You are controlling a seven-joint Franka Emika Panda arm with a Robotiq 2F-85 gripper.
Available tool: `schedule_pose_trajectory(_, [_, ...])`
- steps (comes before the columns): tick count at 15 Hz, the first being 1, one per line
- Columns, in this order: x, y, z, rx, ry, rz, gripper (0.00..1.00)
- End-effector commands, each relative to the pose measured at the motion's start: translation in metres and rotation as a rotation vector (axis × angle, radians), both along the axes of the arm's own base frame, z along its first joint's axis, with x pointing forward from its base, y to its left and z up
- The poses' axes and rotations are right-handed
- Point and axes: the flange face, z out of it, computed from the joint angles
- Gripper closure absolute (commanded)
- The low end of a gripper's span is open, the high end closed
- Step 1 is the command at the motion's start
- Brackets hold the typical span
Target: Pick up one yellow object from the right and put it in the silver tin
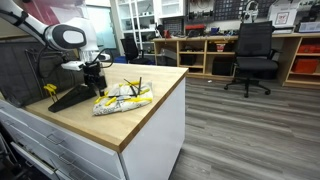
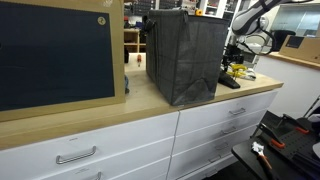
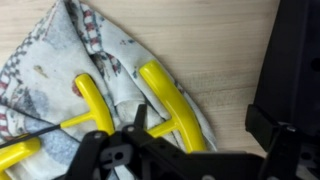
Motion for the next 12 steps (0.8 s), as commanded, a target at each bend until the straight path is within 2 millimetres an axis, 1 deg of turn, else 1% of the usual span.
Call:
schedule_pose_trajectory(1, [0.008,-0.001,-0.007,-0.024,0.011,0.05,0.0])
schedule_pose_trajectory(5, [0.008,-0.009,-0.019,-0.019,0.04,0.067,0.0])
schedule_pose_trajectory(6, [0.007,-0.01,-0.02,-0.011,0.043,0.076,0.25])
schedule_pose_trajectory(7, [0.008,-0.012,-0.02,-0.007,0.044,0.08,0.26])
schedule_pose_trajectory(11, [0.01,-0.02,-0.012,-0.008,0.042,0.099,0.58])
schedule_pose_trajectory(12, [0.01,-0.023,-0.009,-0.014,0.039,0.096,0.19])
